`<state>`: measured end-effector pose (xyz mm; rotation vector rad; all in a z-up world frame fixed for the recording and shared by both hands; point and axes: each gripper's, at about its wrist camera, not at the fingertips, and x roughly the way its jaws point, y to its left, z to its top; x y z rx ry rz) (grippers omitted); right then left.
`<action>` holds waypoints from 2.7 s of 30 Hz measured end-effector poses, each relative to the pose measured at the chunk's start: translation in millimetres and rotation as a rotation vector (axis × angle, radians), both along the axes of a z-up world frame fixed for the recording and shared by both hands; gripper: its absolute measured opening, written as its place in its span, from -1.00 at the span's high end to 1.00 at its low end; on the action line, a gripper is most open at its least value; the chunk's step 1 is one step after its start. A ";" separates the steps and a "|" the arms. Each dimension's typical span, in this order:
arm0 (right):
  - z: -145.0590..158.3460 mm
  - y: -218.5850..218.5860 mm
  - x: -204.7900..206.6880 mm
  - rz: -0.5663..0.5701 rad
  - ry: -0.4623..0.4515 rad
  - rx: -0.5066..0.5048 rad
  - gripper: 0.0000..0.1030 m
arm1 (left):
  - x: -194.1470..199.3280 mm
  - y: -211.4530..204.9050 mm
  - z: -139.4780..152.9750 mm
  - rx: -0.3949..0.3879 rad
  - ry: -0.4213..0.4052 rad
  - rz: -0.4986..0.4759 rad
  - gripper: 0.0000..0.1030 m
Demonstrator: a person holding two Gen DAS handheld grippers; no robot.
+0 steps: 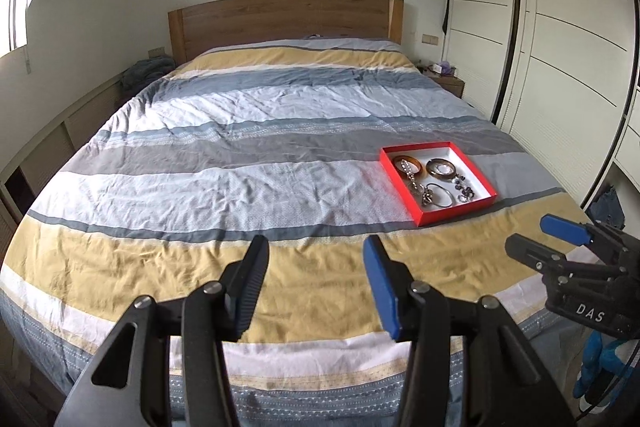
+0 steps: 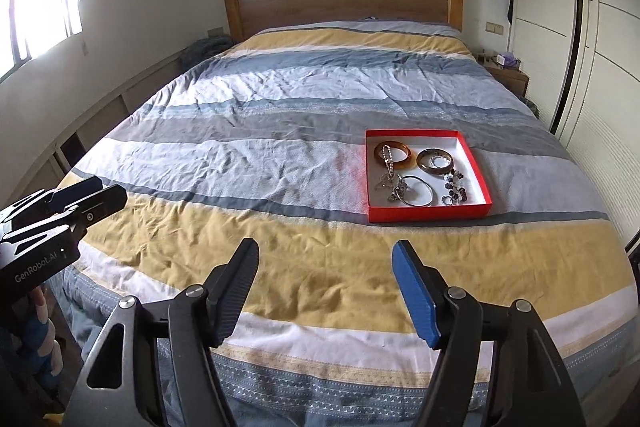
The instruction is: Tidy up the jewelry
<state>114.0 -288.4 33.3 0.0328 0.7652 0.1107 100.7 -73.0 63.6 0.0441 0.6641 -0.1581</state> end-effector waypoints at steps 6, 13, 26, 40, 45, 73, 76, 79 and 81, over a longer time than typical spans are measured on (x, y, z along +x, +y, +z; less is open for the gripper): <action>2.9 6.6 -13.5 -0.005 -0.010 -0.007 -0.35 | -20.8 13.8 7.5 0.003 -0.034 0.040 0.07; 2.3 11.4 -23.6 0.000 -0.014 -0.010 -0.38 | -32.2 21.3 12.7 0.001 -0.041 0.059 0.06; -7.6 6.0 -32.7 -0.026 -0.003 -0.010 -0.41 | -38.8 29.4 10.8 0.010 -0.050 0.090 0.04; -19.2 -0.3 -28.1 -0.061 0.018 -0.014 -0.53 | -33.9 32.7 -1.2 0.018 -0.025 0.094 0.04; -22.3 -1.4 -26.6 -0.063 0.027 -0.013 -0.53 | -32.1 31.8 -4.2 0.017 -0.017 0.091 0.04; -34.6 -0.4 -25.8 -0.051 0.062 -0.024 -0.53 | -31.6 35.9 -20.2 -0.011 0.012 0.064 0.04; -35.0 -0.5 -25.7 -0.051 0.062 -0.025 -0.53 | -31.6 36.2 -21.9 -0.012 0.015 0.060 0.04; -35.1 -0.4 -25.7 -0.051 0.062 -0.025 -0.53 | -31.6 36.4 -24.0 -0.014 0.019 0.054 0.04; -36.7 -0.3 -25.9 -0.053 0.063 -0.029 -0.53 | -31.6 36.6 -25.4 -0.017 0.023 0.049 0.04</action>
